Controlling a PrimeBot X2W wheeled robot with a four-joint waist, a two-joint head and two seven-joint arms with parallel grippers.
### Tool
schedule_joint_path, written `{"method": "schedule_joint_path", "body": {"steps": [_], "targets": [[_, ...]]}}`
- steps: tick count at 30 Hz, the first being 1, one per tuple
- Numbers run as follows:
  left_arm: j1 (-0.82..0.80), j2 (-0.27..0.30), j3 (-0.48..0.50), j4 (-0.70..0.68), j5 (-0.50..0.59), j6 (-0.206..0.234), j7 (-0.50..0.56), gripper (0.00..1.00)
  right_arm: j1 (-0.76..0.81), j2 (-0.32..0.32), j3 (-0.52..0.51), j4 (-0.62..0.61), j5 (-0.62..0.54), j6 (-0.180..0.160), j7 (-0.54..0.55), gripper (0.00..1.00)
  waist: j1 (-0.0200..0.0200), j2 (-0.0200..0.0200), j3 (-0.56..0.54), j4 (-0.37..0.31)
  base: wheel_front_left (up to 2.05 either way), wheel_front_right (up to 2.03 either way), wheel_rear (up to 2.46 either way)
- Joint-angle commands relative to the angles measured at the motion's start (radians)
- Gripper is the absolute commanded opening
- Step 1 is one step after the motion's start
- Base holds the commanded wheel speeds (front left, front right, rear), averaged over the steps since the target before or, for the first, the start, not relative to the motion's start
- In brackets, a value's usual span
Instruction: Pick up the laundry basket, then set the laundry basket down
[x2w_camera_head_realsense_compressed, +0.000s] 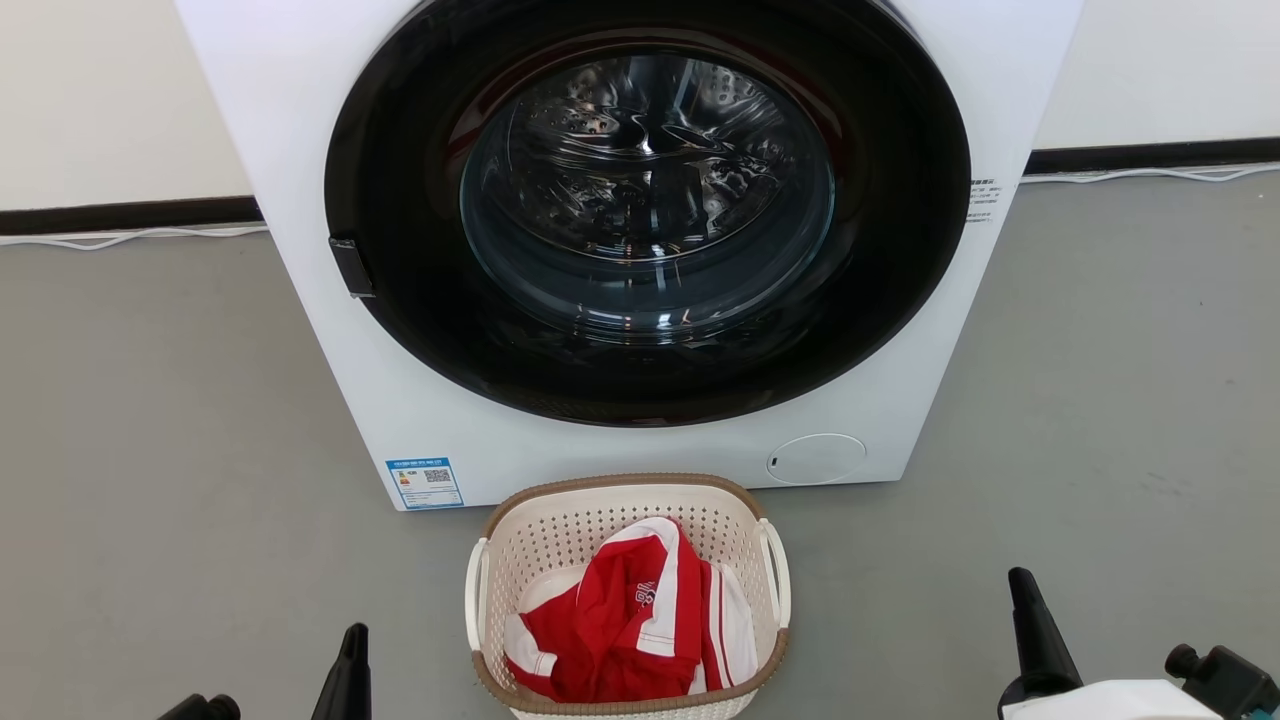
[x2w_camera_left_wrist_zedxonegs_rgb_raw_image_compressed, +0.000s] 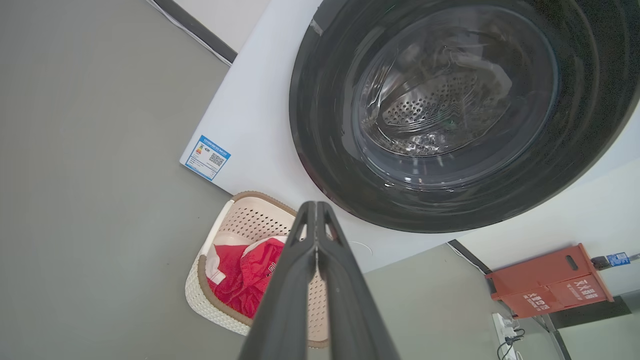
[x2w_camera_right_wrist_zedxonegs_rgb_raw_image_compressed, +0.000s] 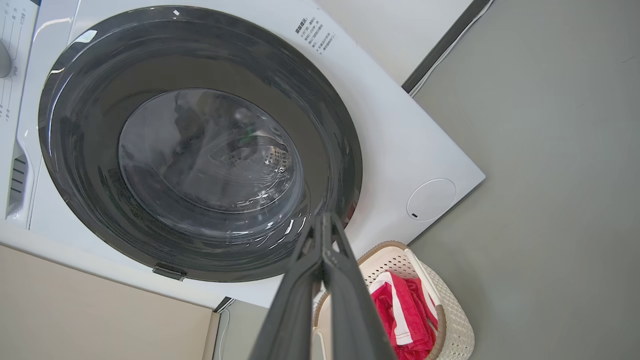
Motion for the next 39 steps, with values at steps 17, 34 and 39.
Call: {"method": "schedule_joint_path", "body": {"steps": [17,34,39], "targets": [[-0.107,0.012,0.041,0.007,-0.227,-0.039,0.051,0.0,-0.075,-0.015,-0.016,-0.024,0.196,0.004,0.057,0.0,-0.0001,0.0,0.002,0.0,0.0,0.0,0.0],[-0.157,0.011,0.063,0.034,-0.431,-0.069,0.1,0.0,-0.104,-0.016,-0.036,-0.023,0.375,0.005,0.107,0.0,-0.0001,0.0,0.004,-0.001,0.0,0.0,0.0],[-0.172,0.011,0.07,0.043,-0.491,-0.078,0.115,0.0,-0.113,-0.016,-0.042,-0.023,0.426,0.006,0.122,0.0,0.0,0.0,0.004,-0.001,0.0,0.0,0.0]]}}
